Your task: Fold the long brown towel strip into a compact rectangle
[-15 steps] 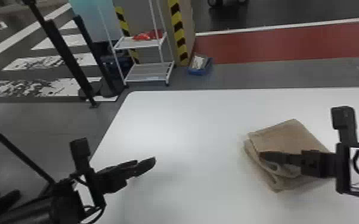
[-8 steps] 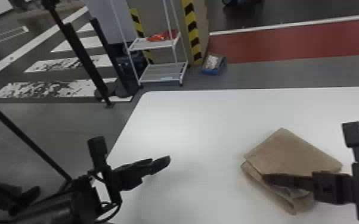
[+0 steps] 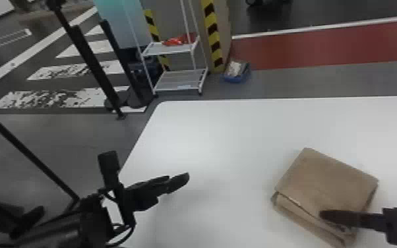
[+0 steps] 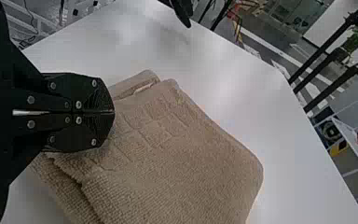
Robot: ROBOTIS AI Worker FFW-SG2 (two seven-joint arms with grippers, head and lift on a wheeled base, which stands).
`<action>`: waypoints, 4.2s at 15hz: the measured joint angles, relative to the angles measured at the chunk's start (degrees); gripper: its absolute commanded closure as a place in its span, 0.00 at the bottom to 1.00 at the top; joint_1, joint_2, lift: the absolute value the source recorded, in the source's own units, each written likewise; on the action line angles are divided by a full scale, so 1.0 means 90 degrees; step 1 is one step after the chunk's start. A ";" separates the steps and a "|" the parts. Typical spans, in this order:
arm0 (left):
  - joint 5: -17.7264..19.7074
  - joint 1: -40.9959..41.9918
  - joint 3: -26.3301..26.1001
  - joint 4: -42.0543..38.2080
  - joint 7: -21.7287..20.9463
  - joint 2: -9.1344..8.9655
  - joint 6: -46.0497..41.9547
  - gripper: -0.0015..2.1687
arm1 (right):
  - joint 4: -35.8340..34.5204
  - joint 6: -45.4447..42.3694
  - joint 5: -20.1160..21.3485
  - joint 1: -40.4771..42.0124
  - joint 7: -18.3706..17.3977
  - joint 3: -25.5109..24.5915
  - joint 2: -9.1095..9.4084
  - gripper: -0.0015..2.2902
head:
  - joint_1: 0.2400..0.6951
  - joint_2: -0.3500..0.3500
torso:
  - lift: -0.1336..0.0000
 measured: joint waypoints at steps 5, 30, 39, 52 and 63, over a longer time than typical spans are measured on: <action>0.0002 0.0026 -0.0011 -0.0020 -0.0010 -0.0008 0.0009 0.03 | -0.0015 0.0176 0.0415 -0.0124 0.0026 -0.0319 -0.0329 0.89 | 1.00 0.86 | 0.10; -0.0003 -0.0046 -0.0051 0.0099 0.0010 0.0004 0.0001 0.03 | -0.0147 -0.1364 -0.0496 0.0965 -0.0245 -0.1256 0.0294 0.89 | 1.00 0.84 | 0.10; 0.0196 0.0322 0.0024 -0.0290 -0.0097 -0.0099 -0.0224 0.04 | -0.1573 -0.2325 -0.1312 0.1329 -0.0758 -0.2503 0.0466 0.01 | 1.00 0.70 | 0.10; 0.0471 0.1951 -0.0275 0.0412 0.0441 -0.0352 -0.6593 0.04 | -0.0753 -0.9756 -0.0819 0.4016 -0.3798 -0.1187 0.0467 0.03 | 1.00 0.68 | 0.10; 0.0159 0.2150 -0.0263 0.0314 0.0515 -0.0352 -0.6857 0.04 | -0.0929 -0.9202 -0.0267 0.3866 -0.4321 -0.0323 0.0467 0.03 | 1.00 0.81 | 0.10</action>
